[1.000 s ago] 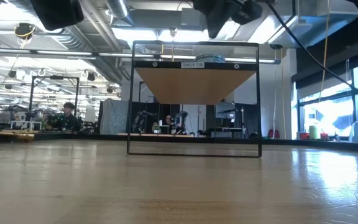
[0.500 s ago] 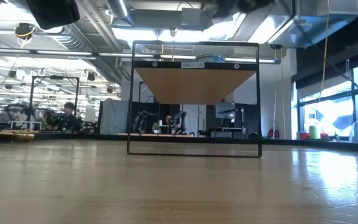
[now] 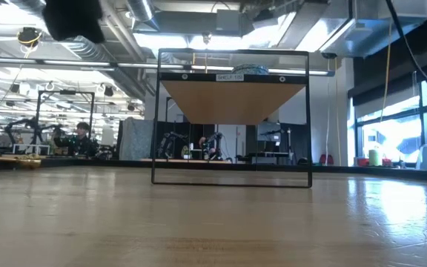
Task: Pick & Place candle stick holders
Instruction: Put the blue scented candle on the shelf
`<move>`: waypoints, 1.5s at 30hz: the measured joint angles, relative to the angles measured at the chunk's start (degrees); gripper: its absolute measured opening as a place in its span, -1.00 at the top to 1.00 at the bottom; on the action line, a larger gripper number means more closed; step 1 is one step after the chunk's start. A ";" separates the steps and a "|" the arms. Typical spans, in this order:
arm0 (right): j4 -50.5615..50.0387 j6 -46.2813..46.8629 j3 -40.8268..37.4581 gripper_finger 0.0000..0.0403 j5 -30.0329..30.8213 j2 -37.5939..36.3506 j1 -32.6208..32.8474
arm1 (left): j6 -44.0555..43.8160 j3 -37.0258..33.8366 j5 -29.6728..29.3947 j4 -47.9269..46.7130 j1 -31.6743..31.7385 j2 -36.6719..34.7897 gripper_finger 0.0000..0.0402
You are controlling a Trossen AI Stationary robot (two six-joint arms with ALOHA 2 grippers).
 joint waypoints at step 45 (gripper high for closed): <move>20.96 -16.85 -30.46 1.00 -6.07 -11.20 -30.08 | 12.54 0.11 3.69 6.77 26.98 -9.07 0.33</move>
